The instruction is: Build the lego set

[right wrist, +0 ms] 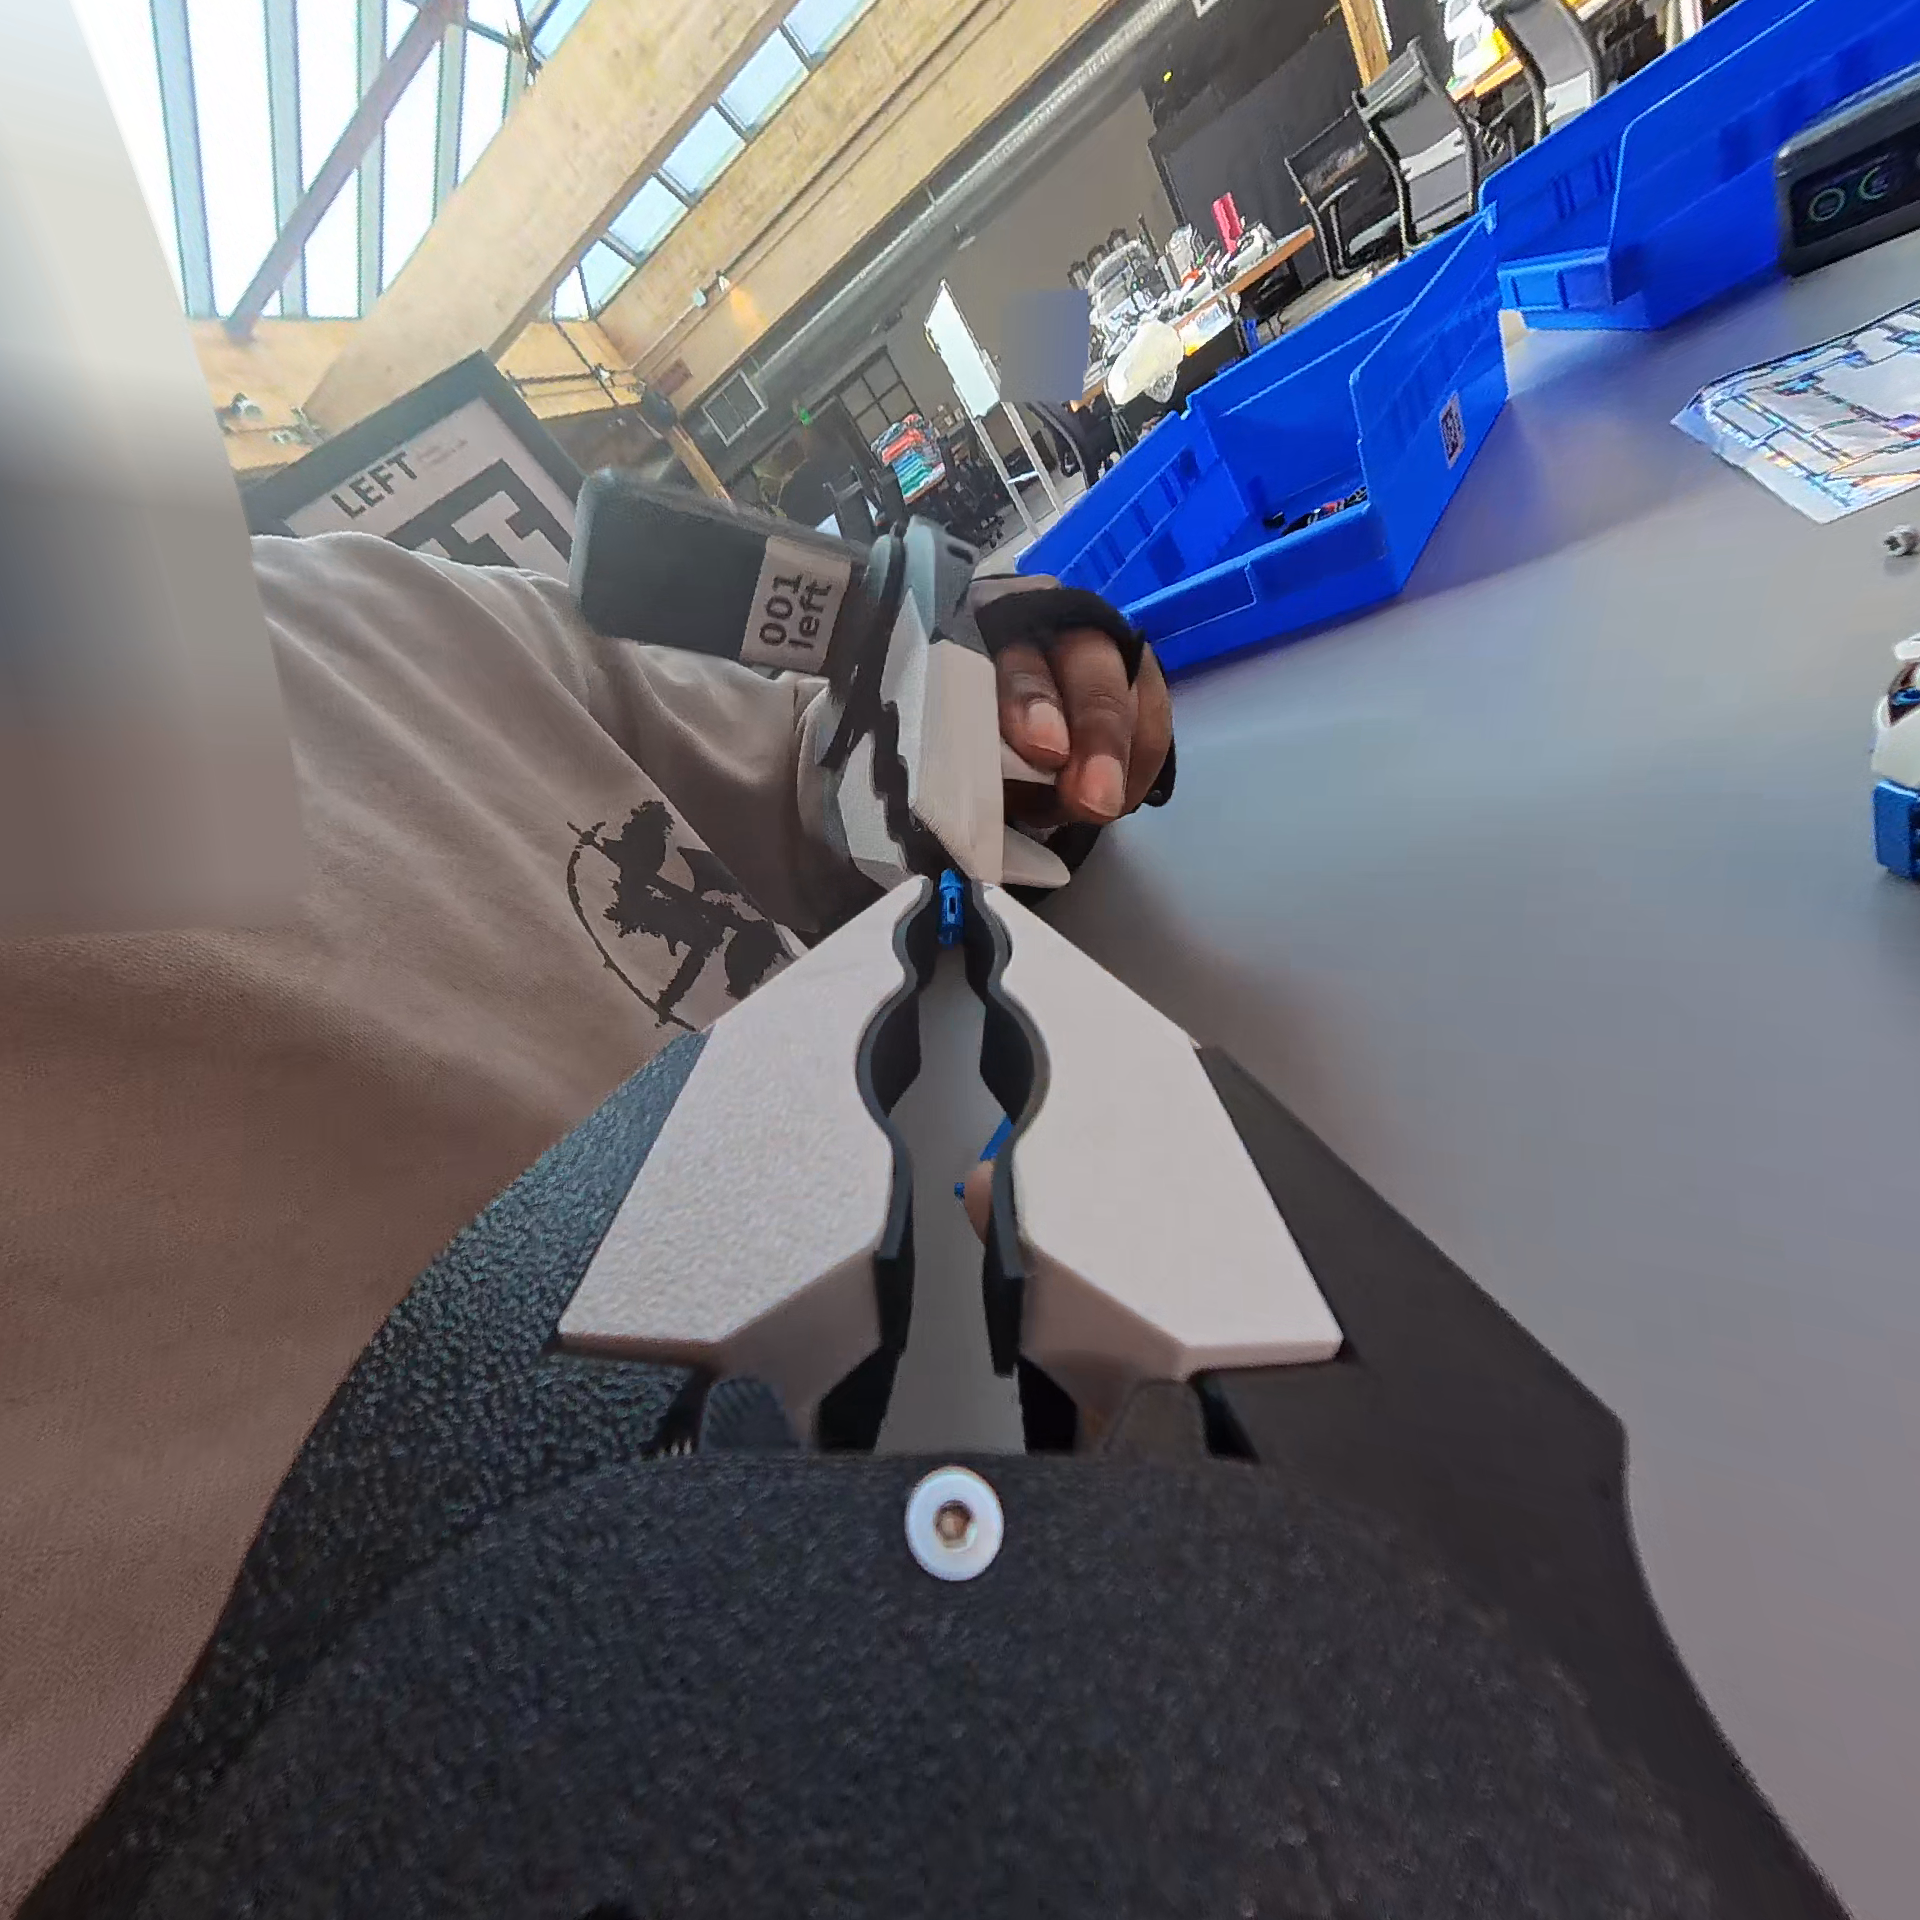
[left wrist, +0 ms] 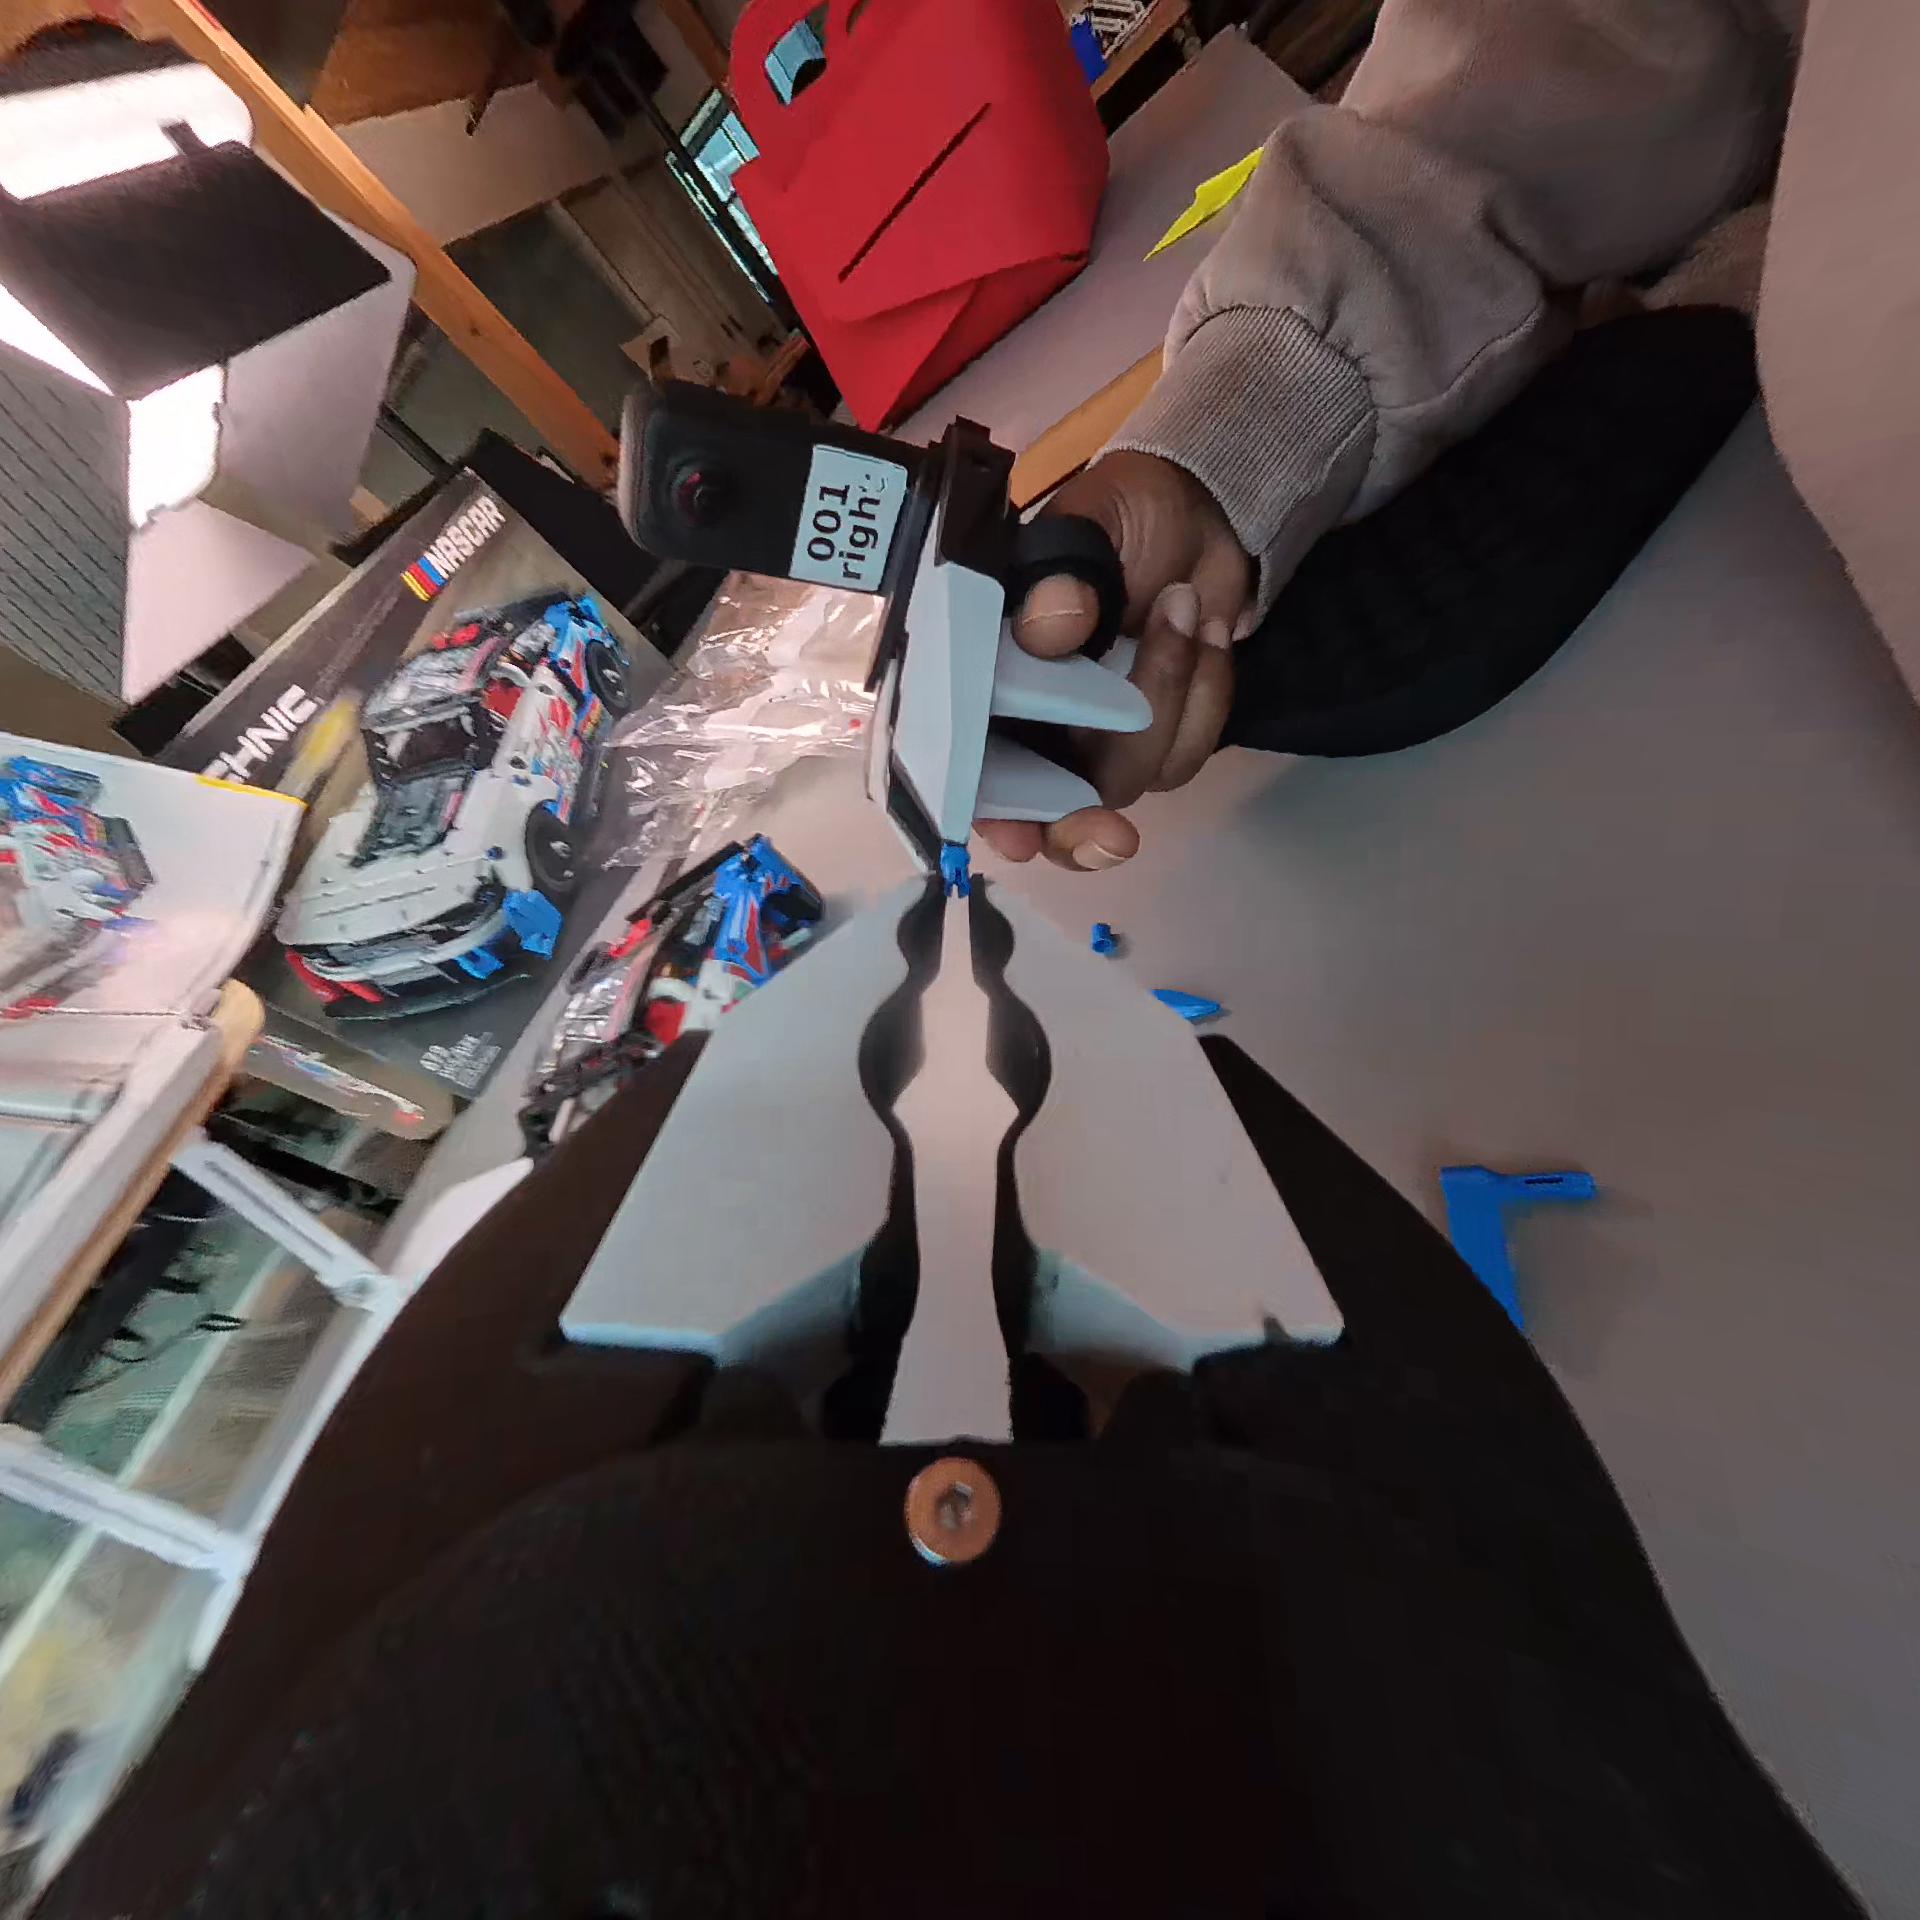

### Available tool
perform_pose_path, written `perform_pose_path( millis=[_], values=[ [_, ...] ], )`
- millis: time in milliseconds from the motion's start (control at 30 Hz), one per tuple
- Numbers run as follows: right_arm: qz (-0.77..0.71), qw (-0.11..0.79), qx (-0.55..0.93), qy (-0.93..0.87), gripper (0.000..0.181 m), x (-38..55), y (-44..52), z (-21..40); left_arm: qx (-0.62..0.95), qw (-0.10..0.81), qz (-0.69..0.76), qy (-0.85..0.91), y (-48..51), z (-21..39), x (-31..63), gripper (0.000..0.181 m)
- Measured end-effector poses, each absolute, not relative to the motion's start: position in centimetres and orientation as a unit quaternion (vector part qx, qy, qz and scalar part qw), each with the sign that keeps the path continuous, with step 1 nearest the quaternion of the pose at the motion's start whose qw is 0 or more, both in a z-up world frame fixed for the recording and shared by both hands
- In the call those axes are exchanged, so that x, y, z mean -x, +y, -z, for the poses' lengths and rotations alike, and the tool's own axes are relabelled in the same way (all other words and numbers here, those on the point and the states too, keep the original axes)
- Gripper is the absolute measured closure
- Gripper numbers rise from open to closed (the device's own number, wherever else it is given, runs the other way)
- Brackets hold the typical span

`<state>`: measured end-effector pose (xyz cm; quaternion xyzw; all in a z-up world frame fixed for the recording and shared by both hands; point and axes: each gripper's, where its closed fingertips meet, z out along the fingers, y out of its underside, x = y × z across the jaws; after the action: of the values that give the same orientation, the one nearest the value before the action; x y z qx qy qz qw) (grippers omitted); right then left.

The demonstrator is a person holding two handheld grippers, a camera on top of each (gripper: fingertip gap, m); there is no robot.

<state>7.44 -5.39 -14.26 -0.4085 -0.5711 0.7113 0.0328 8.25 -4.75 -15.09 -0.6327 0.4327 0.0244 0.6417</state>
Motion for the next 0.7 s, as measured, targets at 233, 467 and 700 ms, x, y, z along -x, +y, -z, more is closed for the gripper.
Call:
perform_pose_path(
  millis=[233, 467, 700],
  values=[
    [-0.599, 0.045, 0.403, -0.691, 0.180, -8.6, -5.1, 17.6, 0.770, 0.423, 0.258, 0.402, -9.4, 20.0, -7.6, 0.161],
    [-0.561, 0.008, 0.385, -0.733, 0.179, -9.3, -6.5, 20.1, 0.813, 0.325, 0.175, 0.450, -11.7, 25.8, -8.7, 0.156],
    [-0.545, -0.012, 0.341, -0.766, 0.180, -10.4, -7.9, 20.4, 0.767, 0.391, 0.074, 0.504, -10.6, 25.6, -9.2, 0.175]
  ],
)
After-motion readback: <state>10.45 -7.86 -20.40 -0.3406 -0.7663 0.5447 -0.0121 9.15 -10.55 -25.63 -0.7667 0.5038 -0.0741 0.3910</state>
